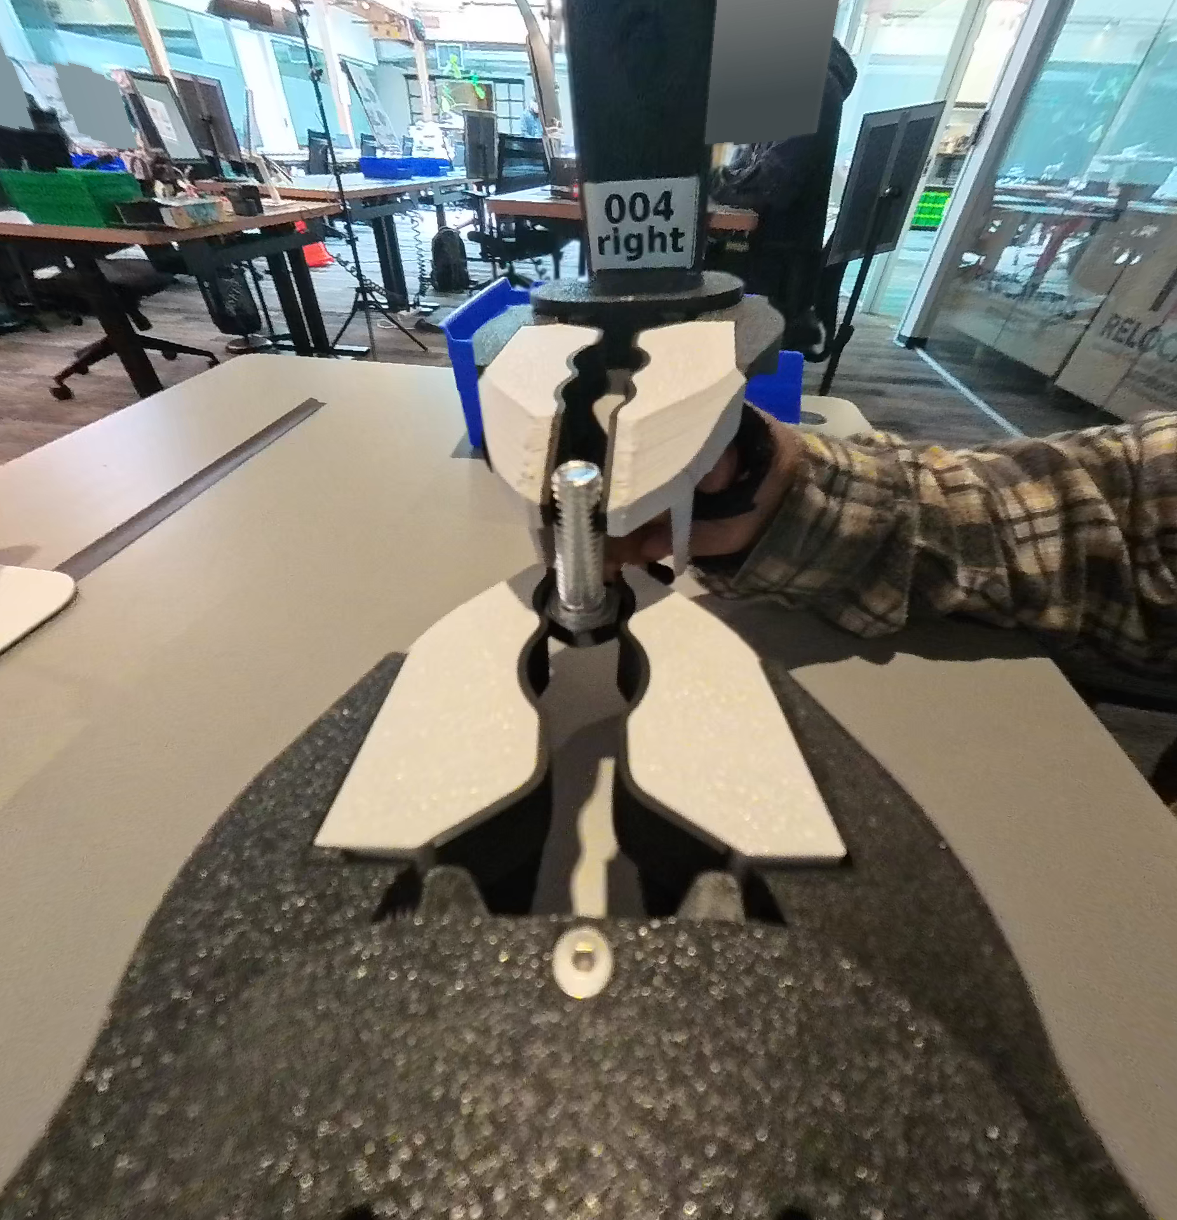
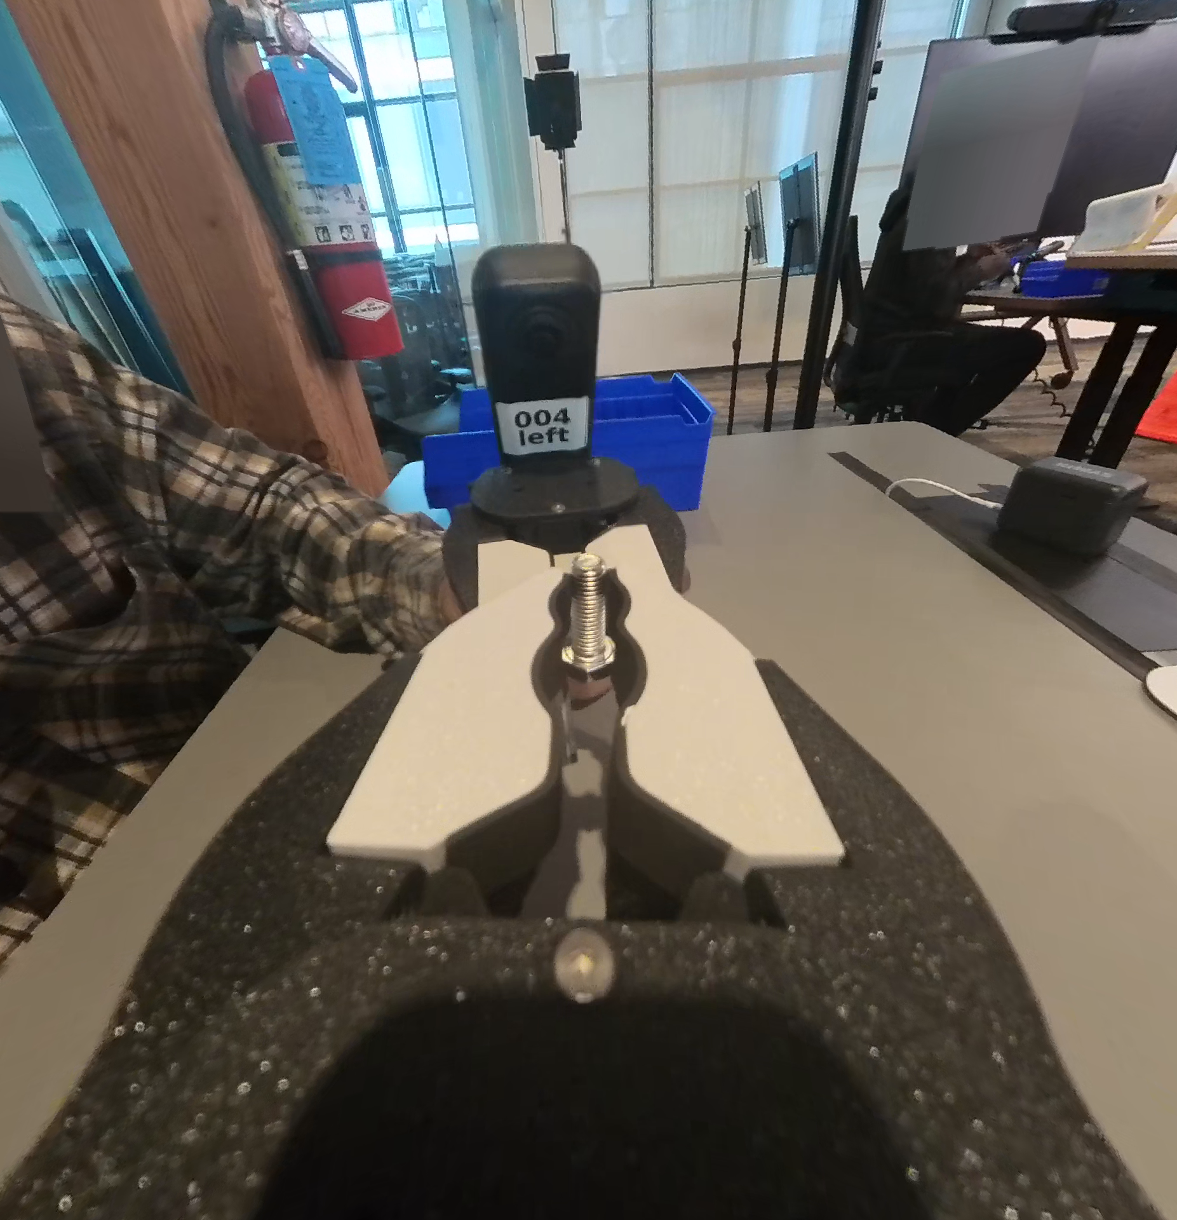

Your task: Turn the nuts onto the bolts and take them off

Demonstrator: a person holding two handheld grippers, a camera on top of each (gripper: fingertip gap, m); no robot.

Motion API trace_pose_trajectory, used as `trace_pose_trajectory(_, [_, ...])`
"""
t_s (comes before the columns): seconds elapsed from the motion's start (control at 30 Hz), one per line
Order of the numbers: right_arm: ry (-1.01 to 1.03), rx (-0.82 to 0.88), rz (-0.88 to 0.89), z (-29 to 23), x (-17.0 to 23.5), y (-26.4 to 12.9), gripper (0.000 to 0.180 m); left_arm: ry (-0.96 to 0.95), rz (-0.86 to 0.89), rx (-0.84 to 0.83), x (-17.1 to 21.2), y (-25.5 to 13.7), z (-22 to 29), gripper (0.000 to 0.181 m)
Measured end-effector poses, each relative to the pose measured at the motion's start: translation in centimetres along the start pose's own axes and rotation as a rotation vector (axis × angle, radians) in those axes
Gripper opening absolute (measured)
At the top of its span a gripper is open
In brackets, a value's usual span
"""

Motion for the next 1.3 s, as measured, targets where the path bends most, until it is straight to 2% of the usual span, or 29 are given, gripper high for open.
trace_pose_trajectory(0.23, [-0.009, -0.015, 0.021, 0.0, 0.0, 0.1, 0.009, 0.025, 0.001, -0.021, 0.0, -0.1, 0.1, 0.015])
trace_pose_trajectory(0.3, [-0.002, 0.000, 0.045, 0.2, -0.3, -0.1, 0.028, 0.010, 0.007, -0.028, -0.1, -0.2, -0.1, 0.015])
trace_pose_trajectory(0.37, [-0.017, 0.013, 0.042, 0.1, -0.9, -0.9, 0.027, -0.005, 0.008, -0.048, -0.1, -0.7, -0.6, 0.015])
trace_pose_trajectory(0.47, [-0.077, 0.105, -0.105, -0.3, -0.5, -2.6, 0.024, -0.018, -0.010, -0.101, 0.2, -2.4, -1.4, 0.015])
trace_pose_trajectory(0.6, [-0.045, 0.165, -0.471, -1.0, 3.1, -4.1, 0.022, -0.032, -0.103, -0.189, 2.2, -5.9, -2.5, 0.015])
trace_pose_trajectory(0.73, [0.032, 0.113, -0.760, -2.1, 7.3, -4.0, 0.025, -0.051, -0.154, -0.244, 3.8, -8.3, -3.0, 0.015])
trace_pose_trajectory(0.8, [0.037, 0.094, -0.850, -2.3, 8.3, -3.6, 0.025, -0.070, -0.150, -0.249, 3.9, -9.1, -2.9, 0.015])
trace_pose_trajectory(1.1, [0.101, 0.005, -1.056, -2.0, 10.6, -1.3, 0.025, -0.131, -0.106, -0.234, 4.2, -10.4, -2.9, 0.015])
trace_pose_trajectory(1.3, [0.133, 0.053, -0.987, -1.7, 11.6, -1.3, 0.018, -0.130, -0.065, -0.213, 3.6, -10.4, -2.5, 0.015])
Point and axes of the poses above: each gripper's, where its closed fingertips meet, y out along the fingers, x out of its underside, z = x × y across the jaws, the point moved 5 cm from there along -y, back along the fingers, and after that the axes turned 8 degrees about -x, right-handed, at the moved point
